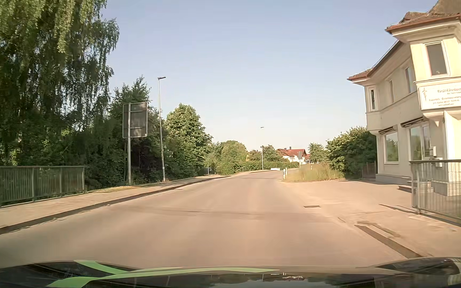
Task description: Follow the waypoints while adhering to traffic rules and regulations
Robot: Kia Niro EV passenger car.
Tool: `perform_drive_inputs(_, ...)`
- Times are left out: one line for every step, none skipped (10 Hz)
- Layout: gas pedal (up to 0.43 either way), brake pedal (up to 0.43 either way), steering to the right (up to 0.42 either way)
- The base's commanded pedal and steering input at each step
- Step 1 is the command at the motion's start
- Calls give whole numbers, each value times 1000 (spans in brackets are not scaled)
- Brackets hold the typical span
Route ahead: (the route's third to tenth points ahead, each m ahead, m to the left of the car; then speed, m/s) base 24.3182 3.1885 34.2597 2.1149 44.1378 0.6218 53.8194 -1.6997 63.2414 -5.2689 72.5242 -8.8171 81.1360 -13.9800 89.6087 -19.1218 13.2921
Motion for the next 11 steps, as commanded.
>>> perform_drive_inputs(98, 0, 0)
perform_drive_inputs(87, 0, 0)
perform_drive_inputs(39, 0, 3)
perform_drive_inputs(39, 0, 5)
perform_drive_inputs(39, 0, 6)
perform_drive_inputs(39, 0, 6)
perform_drive_inputs(39, 0, 8)
perform_drive_inputs(39, 0, 11)
perform_drive_inputs(47, 0, 15)
perform_drive_inputs(39, 0, 19)
perform_drive_inputs(28, 0, 20)
